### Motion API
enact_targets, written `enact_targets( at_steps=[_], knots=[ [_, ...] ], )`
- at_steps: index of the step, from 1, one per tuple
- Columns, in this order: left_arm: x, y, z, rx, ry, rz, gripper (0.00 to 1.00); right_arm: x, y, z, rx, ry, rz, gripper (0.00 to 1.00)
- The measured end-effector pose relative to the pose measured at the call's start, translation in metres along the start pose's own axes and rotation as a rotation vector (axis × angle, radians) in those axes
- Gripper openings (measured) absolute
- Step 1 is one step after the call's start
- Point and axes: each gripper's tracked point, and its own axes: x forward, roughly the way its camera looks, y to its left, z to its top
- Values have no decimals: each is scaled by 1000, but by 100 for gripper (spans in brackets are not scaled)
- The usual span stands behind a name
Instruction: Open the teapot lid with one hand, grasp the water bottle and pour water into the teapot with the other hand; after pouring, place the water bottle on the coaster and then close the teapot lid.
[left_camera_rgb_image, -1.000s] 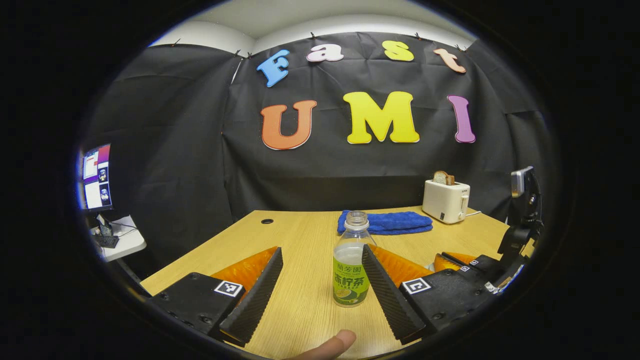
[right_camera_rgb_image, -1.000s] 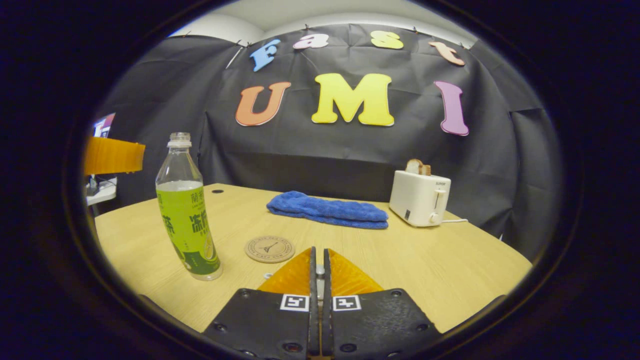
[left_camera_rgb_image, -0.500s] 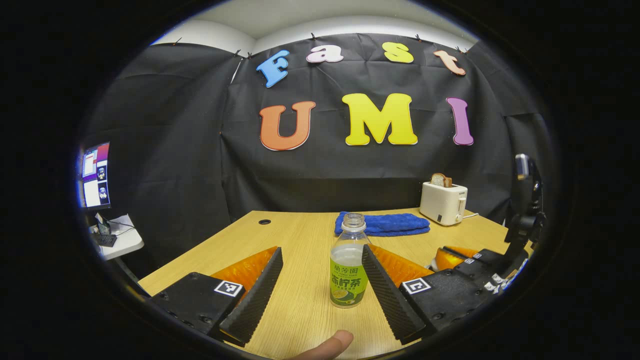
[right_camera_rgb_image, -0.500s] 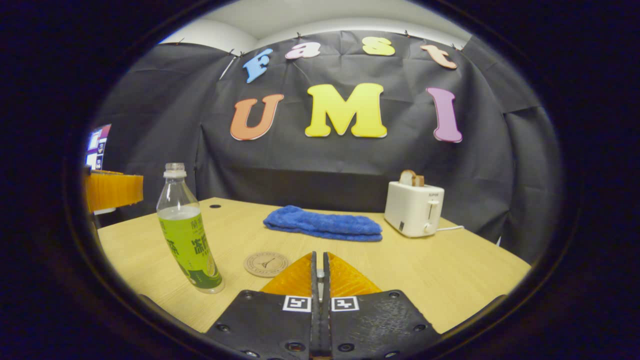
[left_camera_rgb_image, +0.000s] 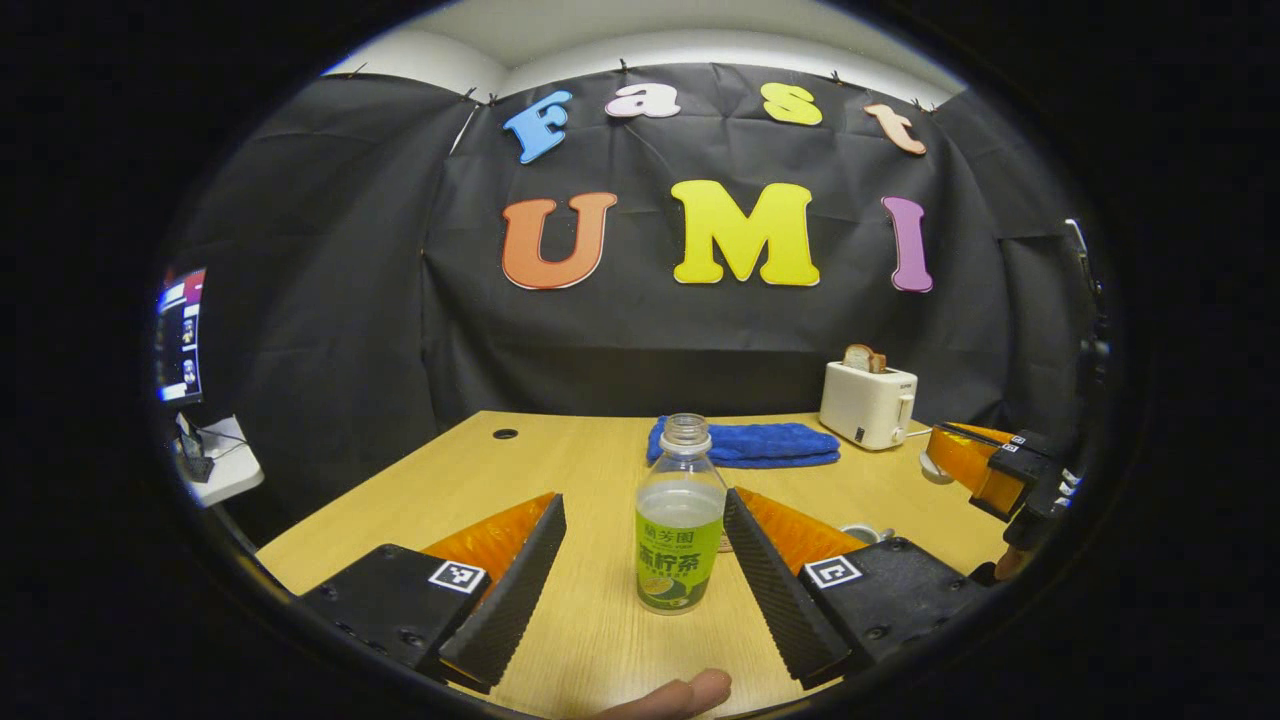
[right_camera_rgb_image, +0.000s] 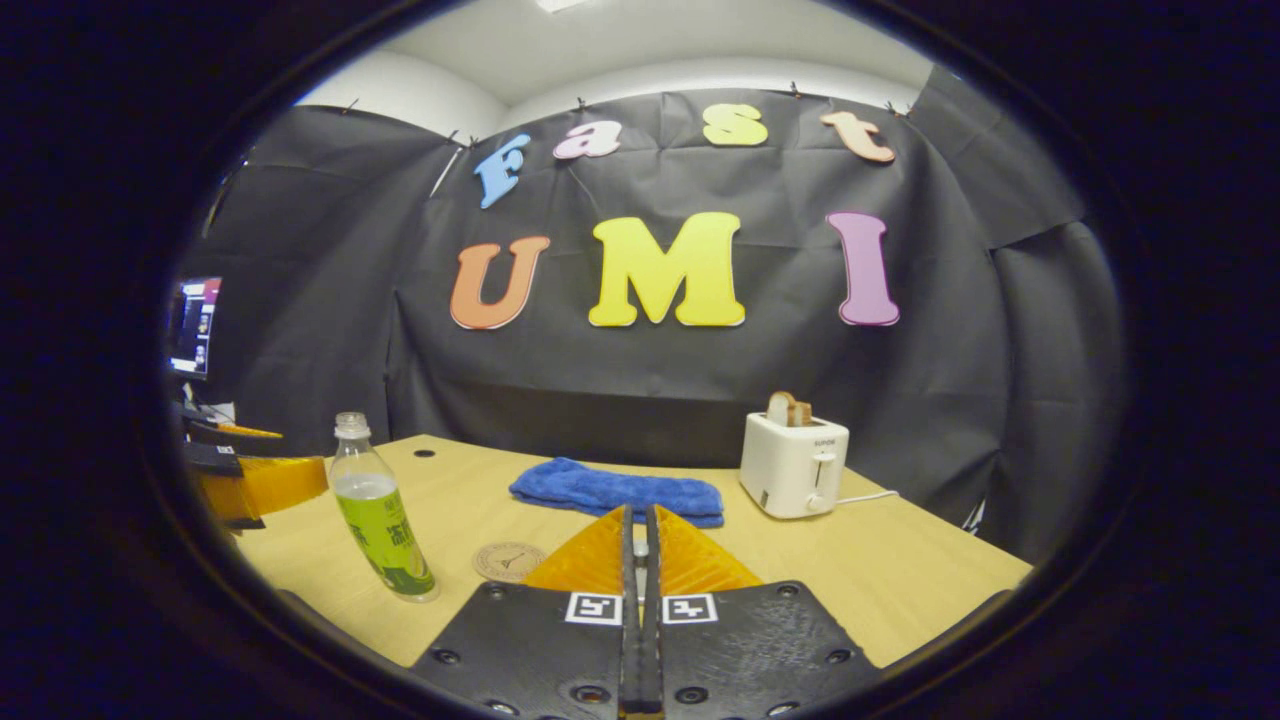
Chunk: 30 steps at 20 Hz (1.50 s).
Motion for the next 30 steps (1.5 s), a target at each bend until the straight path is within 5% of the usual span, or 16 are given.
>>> enact_targets(
  at_steps=[11, 16, 19, 20, 22, 30],
  knots=[
    [47, -18, -49, 0, -7, -62, 100, -4, -30, -23, 11, 13, 25, 0],
    [70, -13, -48, 37, -35, -18, 99, -3, -32, -29, 27, 29, 34, 0],
    [72, -9, -50, 25, -36, -3, 90, -4, -32, -32, 28, 34, 37, 0],
    [73, -12, -50, 32, -33, -9, 78, -5, -31, -32, 26, 34, 38, 0],
    [72, -12, -50, 47, -21, 2, 77, -8, -33, -32, 26, 34, 38, 0],
    [57, -11, -30, 322, 24, 94, 75, -22, -45, -37, 23, 36, 31, 0]
  ],
)
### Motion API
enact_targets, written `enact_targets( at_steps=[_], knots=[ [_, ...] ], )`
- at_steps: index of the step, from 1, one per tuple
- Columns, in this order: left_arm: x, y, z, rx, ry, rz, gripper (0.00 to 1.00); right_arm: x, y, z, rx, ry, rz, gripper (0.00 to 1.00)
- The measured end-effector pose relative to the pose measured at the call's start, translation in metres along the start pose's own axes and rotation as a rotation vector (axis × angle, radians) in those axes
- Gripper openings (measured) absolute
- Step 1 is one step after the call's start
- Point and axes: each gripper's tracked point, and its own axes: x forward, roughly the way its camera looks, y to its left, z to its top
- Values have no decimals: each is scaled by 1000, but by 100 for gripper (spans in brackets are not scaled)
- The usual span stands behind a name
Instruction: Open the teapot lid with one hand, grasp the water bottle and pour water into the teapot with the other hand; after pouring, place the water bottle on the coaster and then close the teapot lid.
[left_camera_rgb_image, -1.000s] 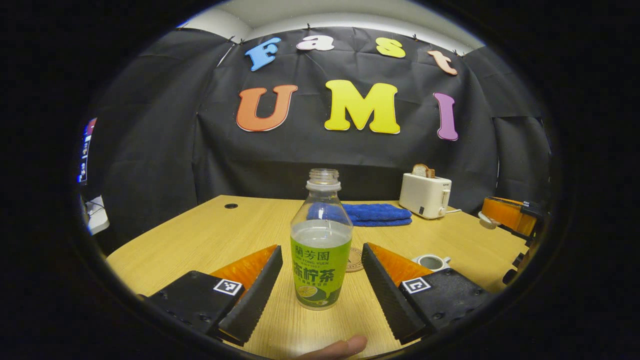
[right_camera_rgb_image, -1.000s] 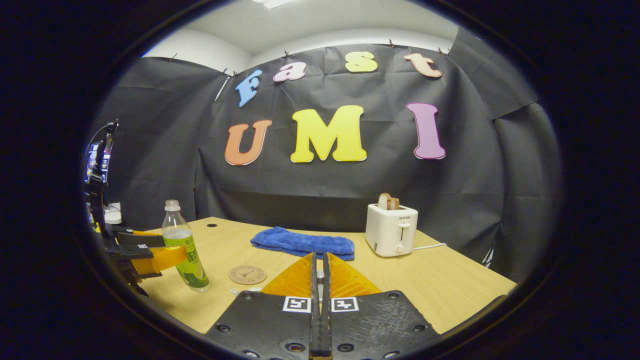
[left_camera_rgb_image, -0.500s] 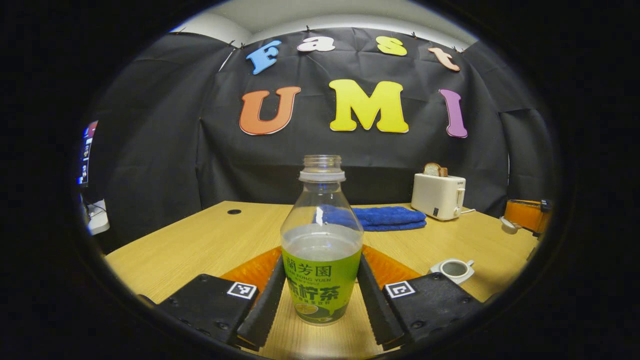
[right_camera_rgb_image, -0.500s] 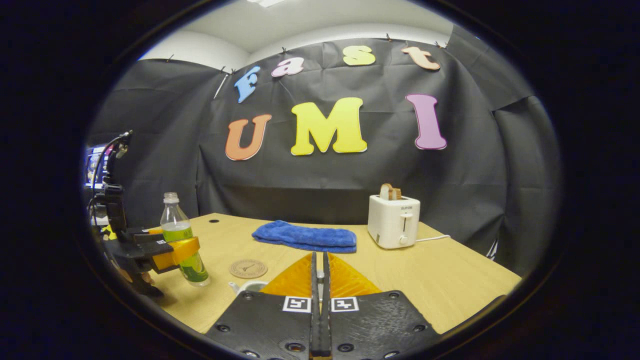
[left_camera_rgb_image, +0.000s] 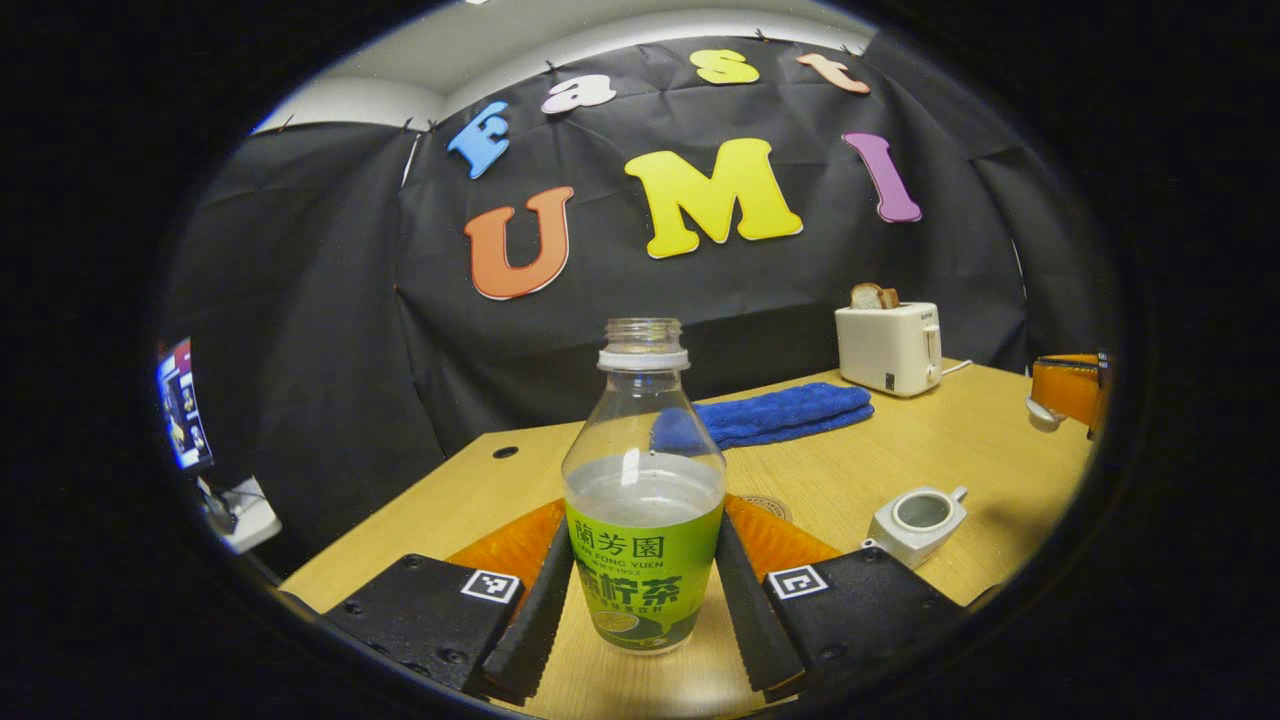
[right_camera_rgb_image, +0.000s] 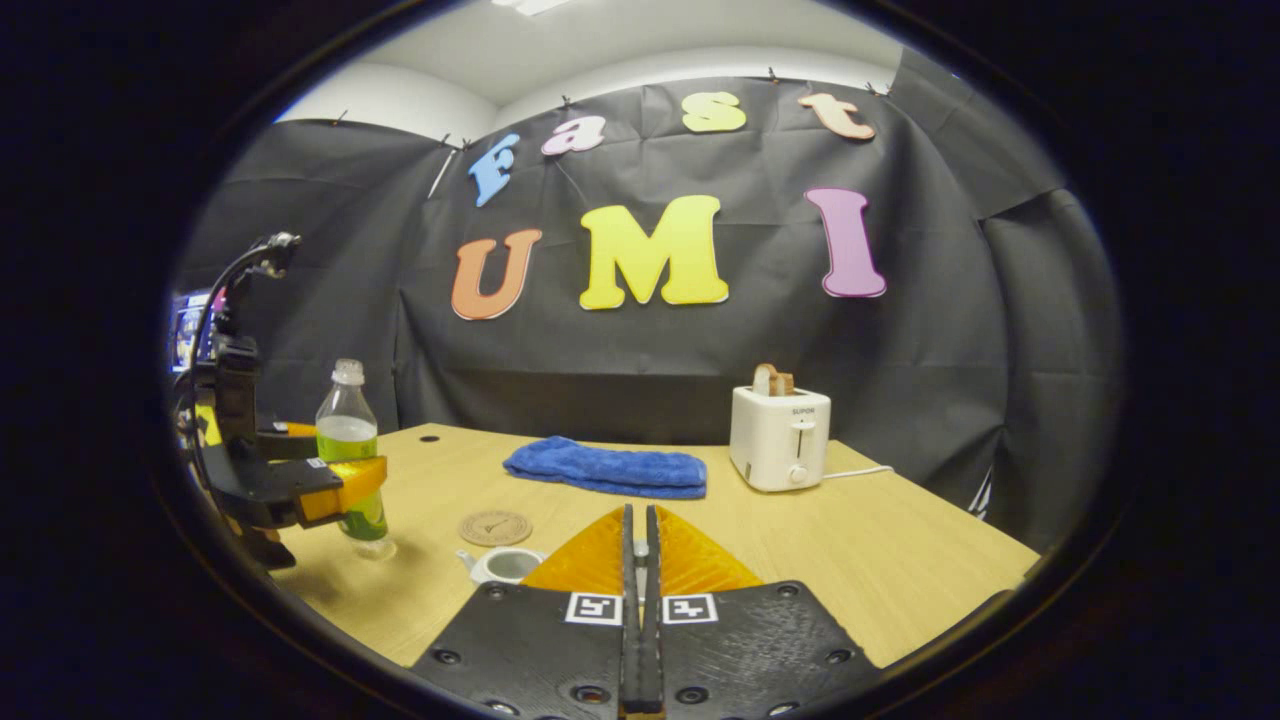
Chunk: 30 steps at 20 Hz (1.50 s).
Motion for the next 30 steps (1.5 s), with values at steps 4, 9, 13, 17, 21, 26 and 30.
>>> enact_targets(
  at_steps=[4, 9, 13, 17, 21, 26, 30],
  knots=[
    [-4, -8, 10, 251, 48, 33, 75, -9, -11, -8, -2, 0, -14, 0],
    [-8, -30, 0, 628, 101, 19, 74, -18, -26, -14, 21, 13, -14, 0],
    [-11, -41, -10, 844, 134, -7, 75, -22, -34, -21, 5, 17, -22, 0],
    [-18, -50, -9, 1079, 117, -2, 74, -27, -39, -24, -29, 4, -35, 0],
    [-20, -59, -5, 1211, 132, -20, 75, -30, -44, -26, -29, -2, -37, 0],
    [-20, -68, 6, 1409, 136, -17, 74, -32, -51, -22, -25, -20, -53, 0],
    [-17, -63, 4, 1478, 187, -6, 74, -32, -56, -23, -18, -25, -56, 0]
  ],
)
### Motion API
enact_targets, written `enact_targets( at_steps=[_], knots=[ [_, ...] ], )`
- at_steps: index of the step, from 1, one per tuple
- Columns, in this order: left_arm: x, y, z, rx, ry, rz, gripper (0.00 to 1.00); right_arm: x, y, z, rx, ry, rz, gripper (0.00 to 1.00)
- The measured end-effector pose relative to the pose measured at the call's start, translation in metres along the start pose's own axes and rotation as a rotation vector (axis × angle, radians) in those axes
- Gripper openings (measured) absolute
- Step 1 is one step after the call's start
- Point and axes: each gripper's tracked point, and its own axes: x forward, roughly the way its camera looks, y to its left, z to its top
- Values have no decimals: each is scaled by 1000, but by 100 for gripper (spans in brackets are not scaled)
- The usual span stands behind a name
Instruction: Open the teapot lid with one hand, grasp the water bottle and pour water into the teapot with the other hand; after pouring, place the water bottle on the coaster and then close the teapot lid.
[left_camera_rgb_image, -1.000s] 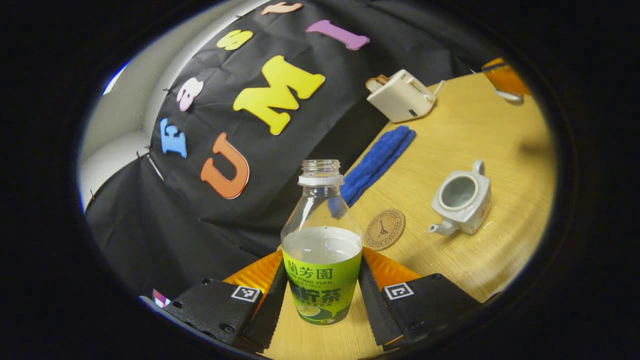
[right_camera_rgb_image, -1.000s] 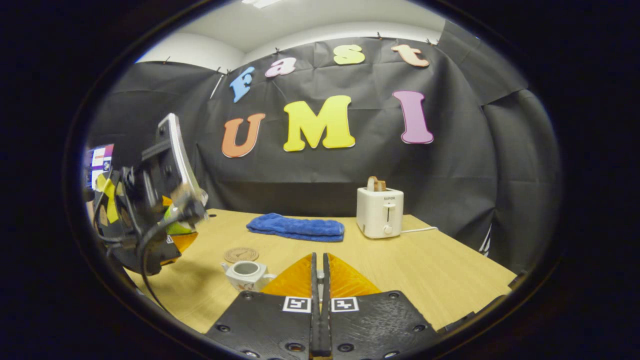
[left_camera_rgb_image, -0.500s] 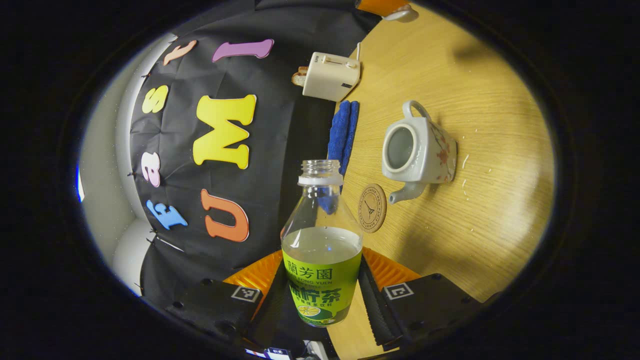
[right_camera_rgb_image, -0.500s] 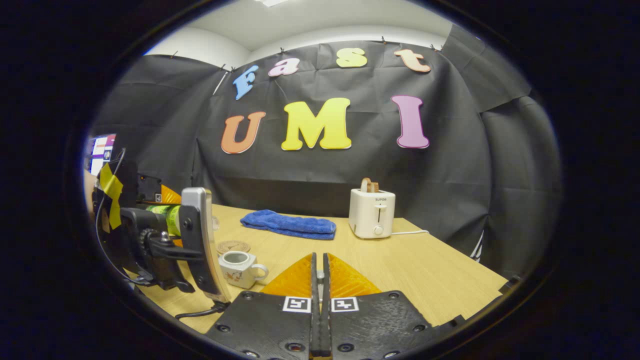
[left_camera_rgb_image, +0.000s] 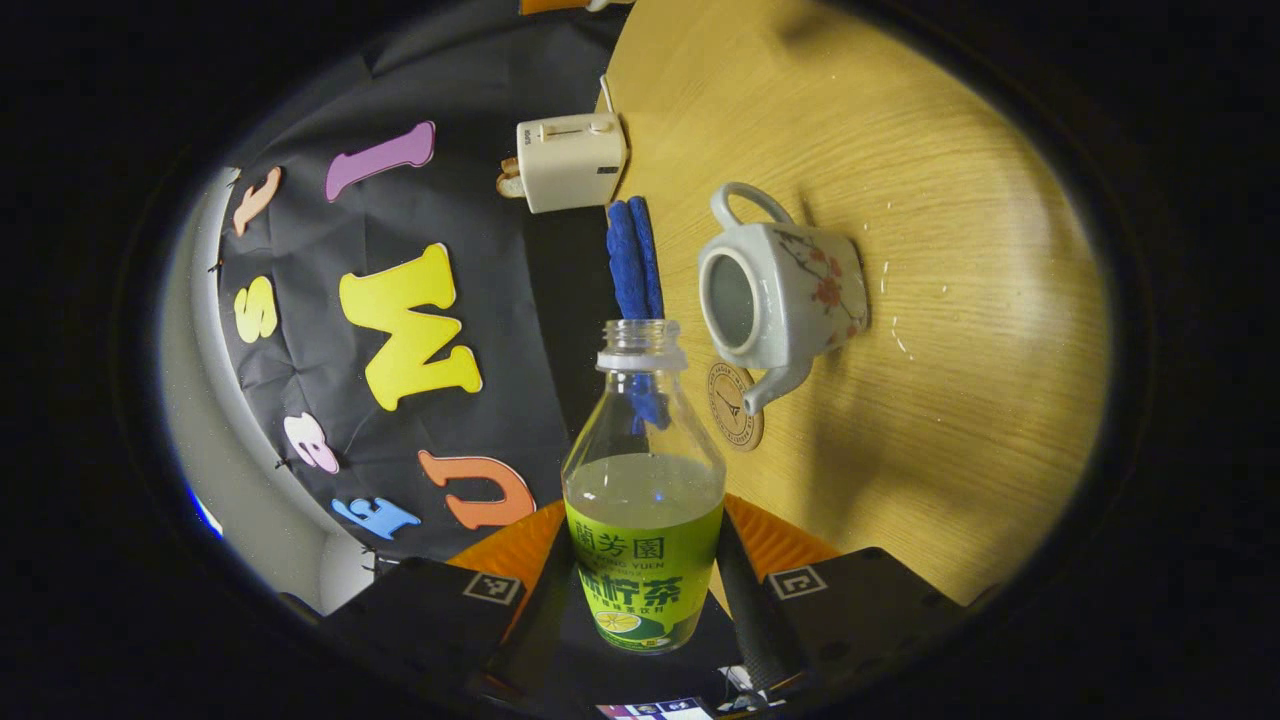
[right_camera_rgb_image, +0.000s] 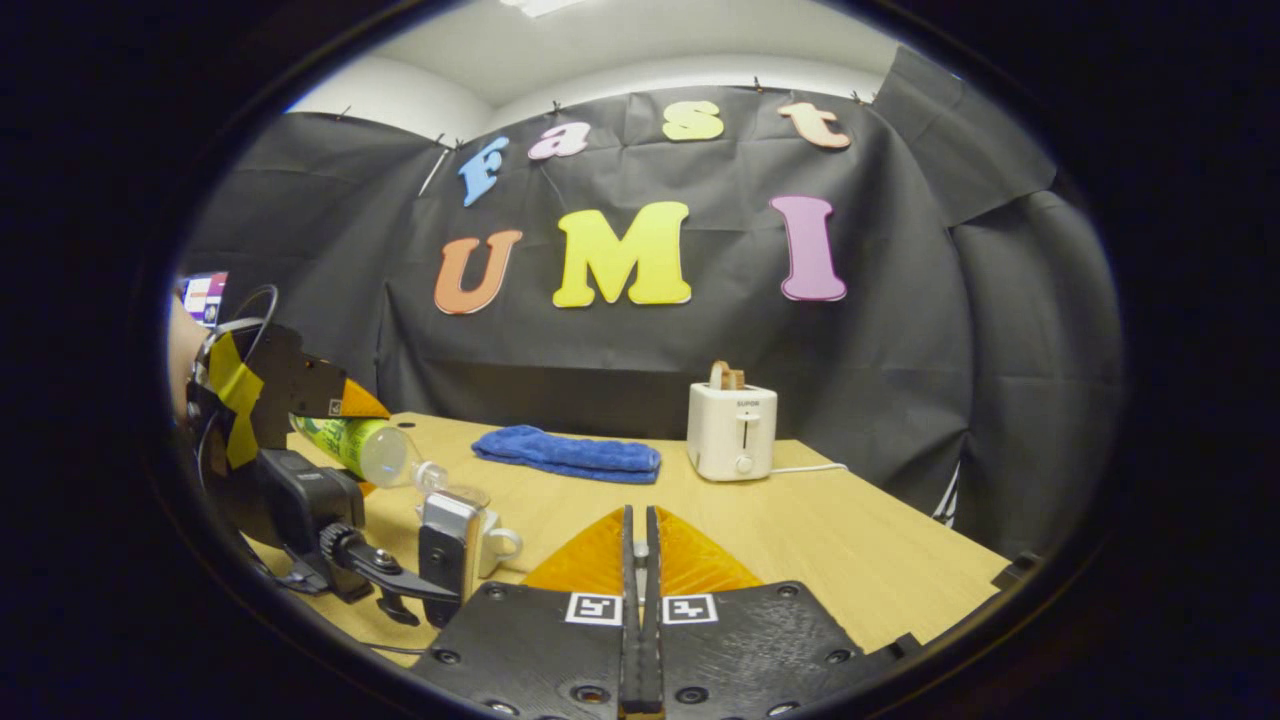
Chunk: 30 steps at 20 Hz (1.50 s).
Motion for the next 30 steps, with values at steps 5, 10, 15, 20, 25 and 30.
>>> enact_targets(
  at_steps=[5, 10, 15, 20, 25, 30],
  knots=[
    [-2, 0, -1, 113, 27, -2, 74, 2, -8, -3, 26, 9, -6, 0],
    [-4, 5, 3, 178, 41, 19, 72, 1, -13, -2, 34, 1, -8, 0],
    [-9, 13, 4, 245, 44, 61, 75, 0, -15, -3, 42, -2, -4, 0],
    [-7, 17, 3, 311, 61, 73, 74, -3, -16, -3, 47, -3, 0, 0],
    [-12, 25, 15, 393, 52, 107, 75, -5, -17, -2, 49, -8, -4, 0],
    [-8, 29, 15, 420, 66, 103, 72, -6, -14, -1, 53, -13, 10, 0]
  ],
)
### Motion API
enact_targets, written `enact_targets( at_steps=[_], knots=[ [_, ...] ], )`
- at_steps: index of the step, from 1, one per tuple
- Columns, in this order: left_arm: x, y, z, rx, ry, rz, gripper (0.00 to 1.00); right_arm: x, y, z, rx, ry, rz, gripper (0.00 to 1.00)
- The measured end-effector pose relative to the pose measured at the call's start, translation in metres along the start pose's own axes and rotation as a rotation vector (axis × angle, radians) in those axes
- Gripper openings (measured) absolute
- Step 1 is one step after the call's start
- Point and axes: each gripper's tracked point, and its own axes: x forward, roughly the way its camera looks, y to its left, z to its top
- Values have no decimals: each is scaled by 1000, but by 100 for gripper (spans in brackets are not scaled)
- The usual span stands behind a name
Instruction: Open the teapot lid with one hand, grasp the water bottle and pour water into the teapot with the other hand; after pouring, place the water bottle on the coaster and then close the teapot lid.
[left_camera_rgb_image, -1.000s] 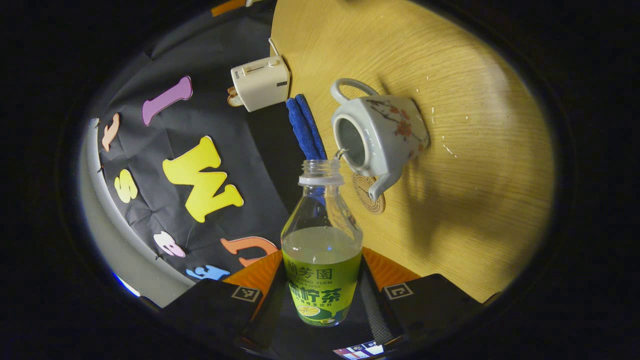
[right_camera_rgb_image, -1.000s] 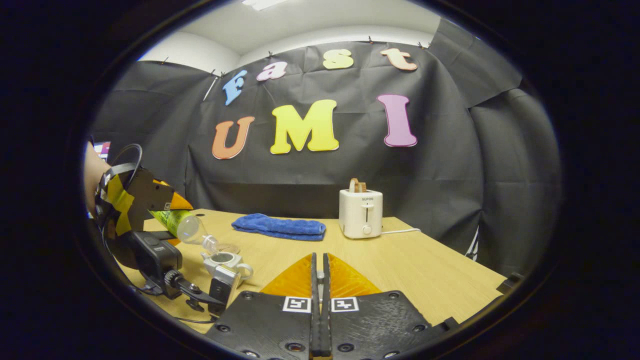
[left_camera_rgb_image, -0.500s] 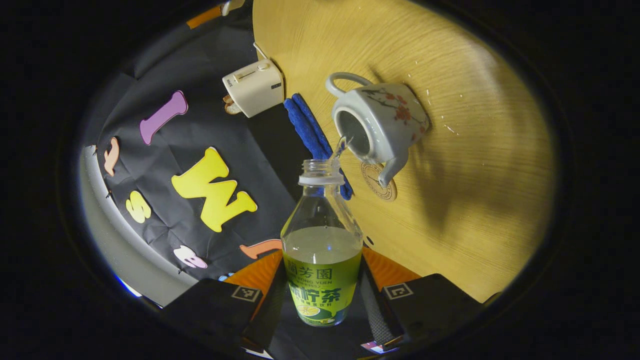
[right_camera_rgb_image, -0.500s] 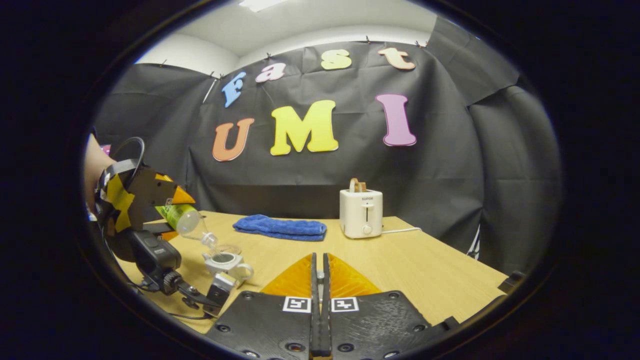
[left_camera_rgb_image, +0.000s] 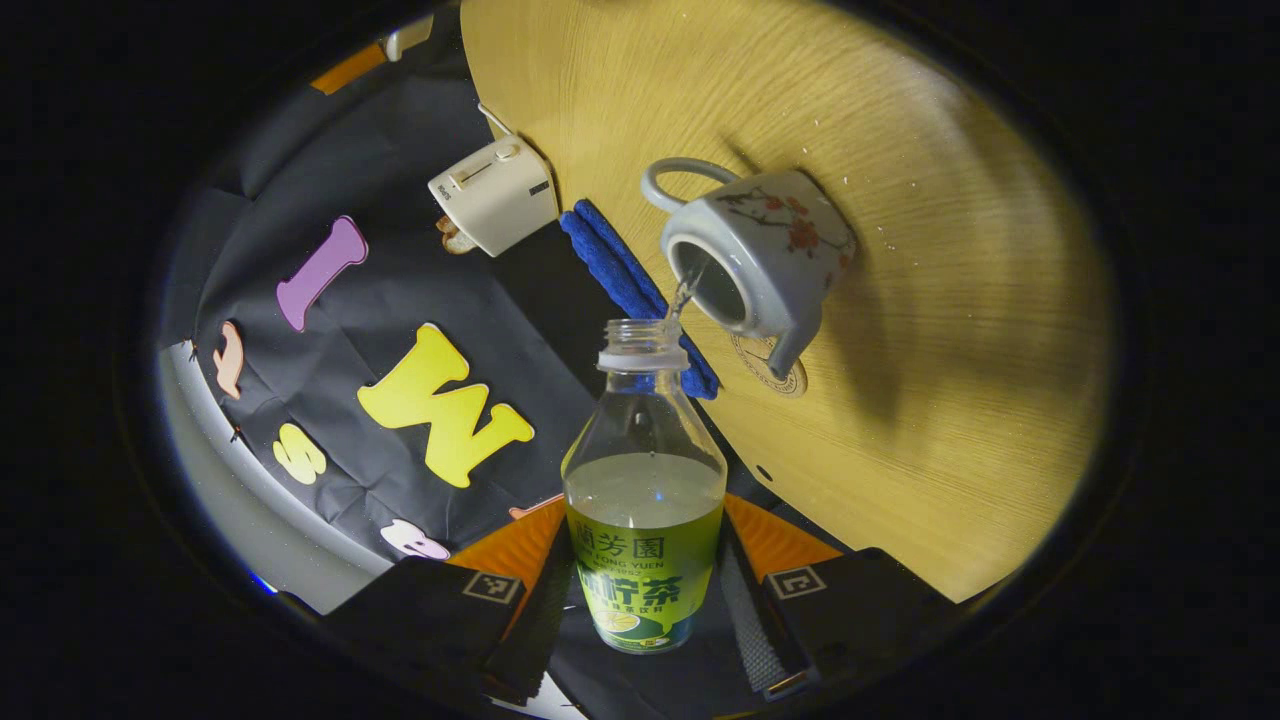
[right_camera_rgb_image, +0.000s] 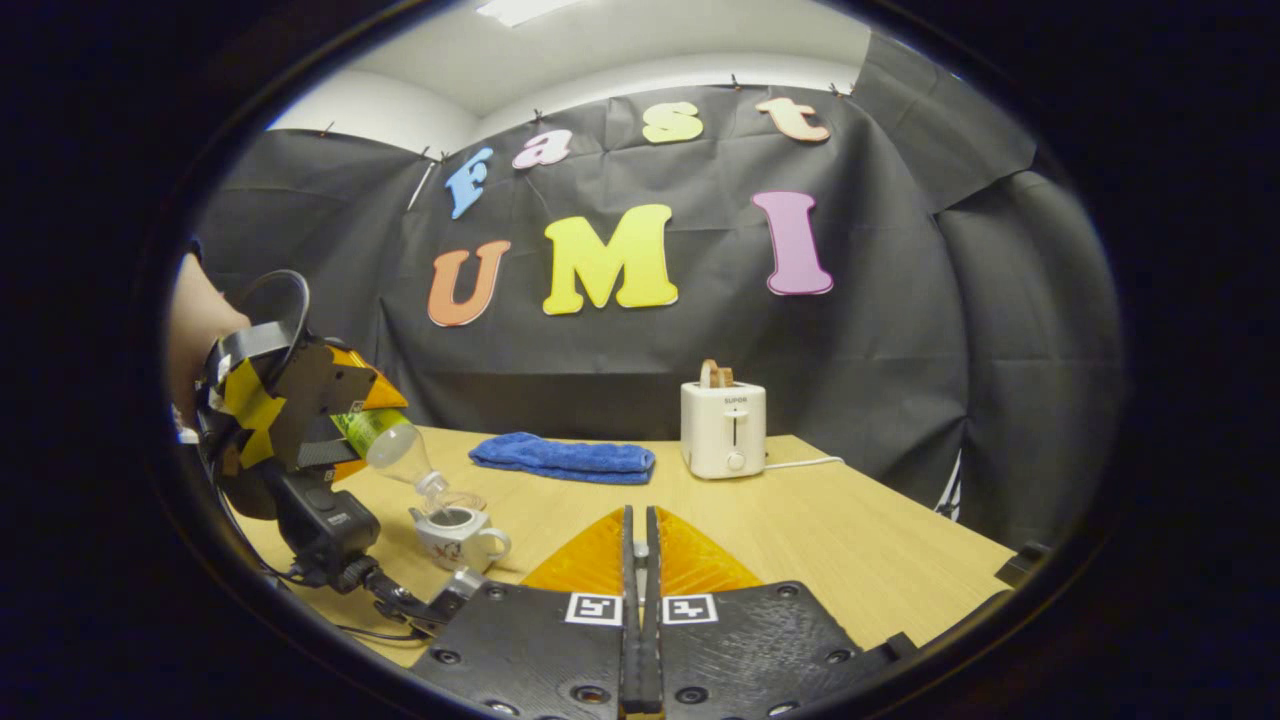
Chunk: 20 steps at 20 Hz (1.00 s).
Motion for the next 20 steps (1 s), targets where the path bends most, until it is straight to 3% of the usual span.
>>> enact_targets(
  at_steps=[7, 10, 15, 17, 20],
  knots=[
    [-2, 6, 0, 41, 3, 3, 74, 2, -5, -1, 10, 4, -4, 0],
    [-6, 23, -4, 94, 13, 53, 74, 1, -5, 0, 19, -5, -6, 0],
    [-7, 22, -6, 78, 4, 53, 74, 0, -5, 2, 19, -11, -8, 0],
    [-5, 21, -9, 18, -11, 59, 74, -1, -4, 0, 17, -5, -10, 0],
    [-1, 0, -8, -216, -48, 28, 74, 0, -10, 2, 16, -7, -35, 0]
  ],
)
